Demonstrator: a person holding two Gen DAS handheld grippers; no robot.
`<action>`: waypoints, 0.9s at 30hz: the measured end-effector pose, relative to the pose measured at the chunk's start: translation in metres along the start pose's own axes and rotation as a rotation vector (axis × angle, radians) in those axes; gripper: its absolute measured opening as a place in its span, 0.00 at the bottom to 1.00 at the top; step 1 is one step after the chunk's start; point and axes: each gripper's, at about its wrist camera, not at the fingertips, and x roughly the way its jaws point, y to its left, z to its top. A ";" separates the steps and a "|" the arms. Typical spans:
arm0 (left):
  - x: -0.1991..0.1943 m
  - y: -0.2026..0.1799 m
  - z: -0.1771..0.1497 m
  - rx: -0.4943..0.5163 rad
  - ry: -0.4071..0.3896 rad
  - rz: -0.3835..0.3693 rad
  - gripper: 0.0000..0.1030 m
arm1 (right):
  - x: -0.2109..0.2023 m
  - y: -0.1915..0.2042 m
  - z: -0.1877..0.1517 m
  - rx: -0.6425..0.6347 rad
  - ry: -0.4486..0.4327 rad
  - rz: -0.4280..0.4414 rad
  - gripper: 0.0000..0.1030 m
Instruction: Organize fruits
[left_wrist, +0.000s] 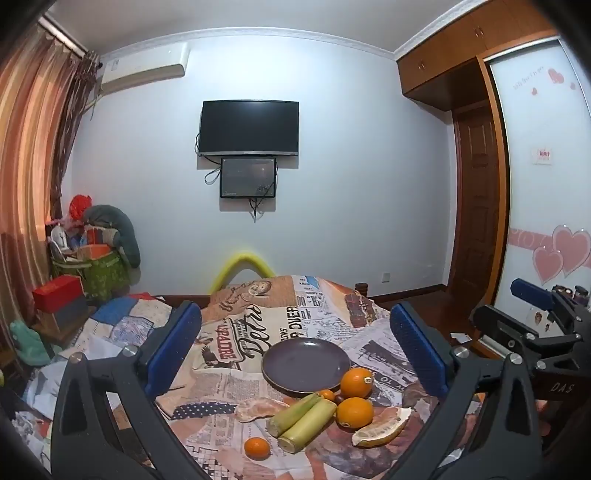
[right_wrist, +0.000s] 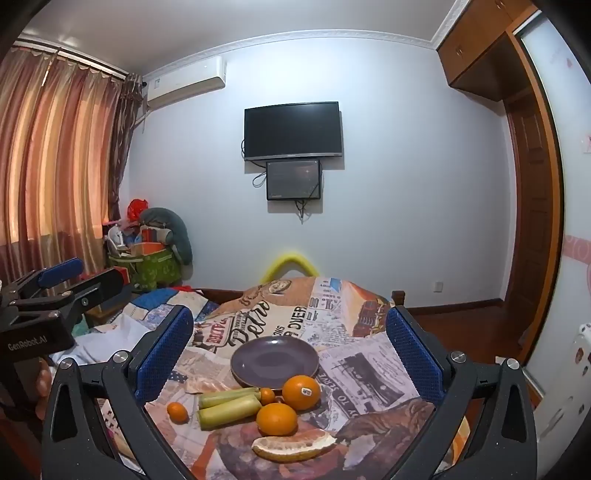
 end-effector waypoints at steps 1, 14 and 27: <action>0.000 0.001 0.000 0.000 0.000 -0.005 1.00 | 0.000 0.000 0.000 -0.002 -0.001 0.000 1.00; -0.002 -0.007 -0.001 0.045 -0.004 -0.030 1.00 | -0.001 -0.001 -0.001 0.003 -0.001 -0.005 1.00; 0.000 -0.007 0.000 0.036 -0.002 -0.042 1.00 | 0.001 -0.003 -0.002 0.015 0.002 0.000 1.00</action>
